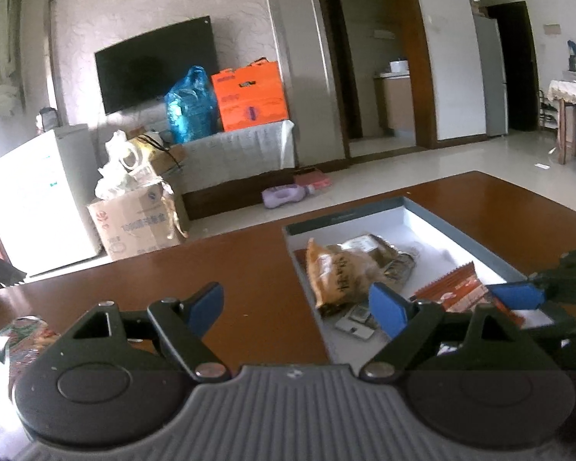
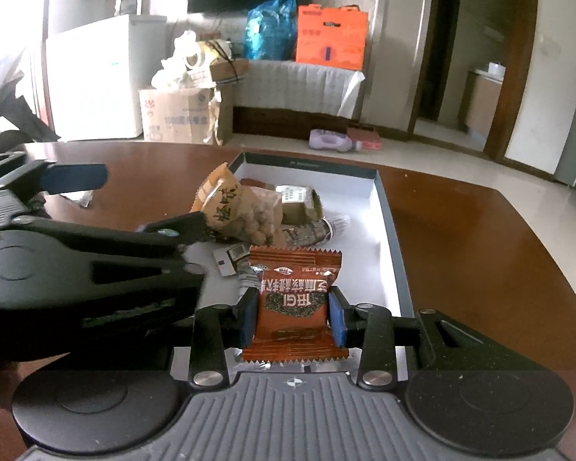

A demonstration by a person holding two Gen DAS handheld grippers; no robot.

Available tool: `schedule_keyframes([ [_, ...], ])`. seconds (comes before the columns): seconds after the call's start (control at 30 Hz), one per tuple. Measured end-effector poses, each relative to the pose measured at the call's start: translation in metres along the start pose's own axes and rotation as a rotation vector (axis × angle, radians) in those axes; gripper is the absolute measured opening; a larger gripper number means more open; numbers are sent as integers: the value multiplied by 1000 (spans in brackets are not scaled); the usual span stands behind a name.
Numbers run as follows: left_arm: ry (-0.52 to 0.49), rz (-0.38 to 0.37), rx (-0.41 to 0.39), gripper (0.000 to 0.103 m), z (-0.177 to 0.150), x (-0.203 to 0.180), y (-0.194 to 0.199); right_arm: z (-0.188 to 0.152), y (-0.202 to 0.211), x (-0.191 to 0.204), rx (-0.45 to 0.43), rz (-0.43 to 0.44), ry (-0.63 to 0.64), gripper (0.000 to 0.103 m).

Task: Organize snacks
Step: 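Open both tools to drop the nut packet and orange packet into the box, then move both tools back over the green bag and clear packet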

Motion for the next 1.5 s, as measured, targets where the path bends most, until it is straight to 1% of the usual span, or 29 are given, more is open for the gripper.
schedule_keyframes([
  [0.13, -20, 28, 0, 85, -5, 8, 10, 0, 0, 1, -1, -9, -3, 40],
  [0.2, -20, 37, 1, 85, -8, 11, 14, -1, 0, 2, -4, -14, 0, 44],
  [0.33, -20, 47, 4, 85, -11, 16, 22, -2, 2, 2, -6, -25, 5, 59],
  [0.37, -17, 50, 3, 85, -12, 17, 25, -2, 3, 2, -7, -24, 6, 60],
  [0.47, 0, 60, -4, 85, -14, 19, 32, -2, 9, 6, -26, -30, 23, 72],
  [0.53, 8, 66, -4, 85, -14, 21, 36, -4, 13, 8, -40, -35, 38, 82],
  [0.6, 12, 65, 1, 85, -16, 22, 40, -5, 15, 10, -44, -47, 51, 90],
  [0.63, 12, 64, 1, 85, -16, 22, 42, -6, 17, 11, -47, -51, 57, 91],
  [0.8, 5, 77, -8, 86, -17, 23, 52, -8, 27, 13, -62, -42, 74, 96],
  [1.0, 0, 103, -10, 87, -22, 33, 70, -8, 43, 17, -84, -21, 88, 96],
  [1.13, -4, 124, 14, 87, -29, 46, 75, -4, 55, 20, -118, -7, 70, 97],
  [1.23, 11, 141, 30, 87, -35, 56, 80, -2, 60, 25, -127, 8, 64, 97],
  [1.37, 40, 163, 49, 87, -41, 72, 82, 1, 63, 39, -143, 43, 64, 97],
  [1.5, 63, 194, 68, 87, -49, 91, 84, 5, 61, 60, -148, 95, 66, 97],
])
Point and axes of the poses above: each gripper's, at about its wrist camera, not at the fingertips, and y roughly against the way its jaws point, x to its left, z to its top, the point moved 1 cm from there along -y, roughly the way its jaws point, and after that the axes turned 13 degrees about -y, right-handed, at the moved point
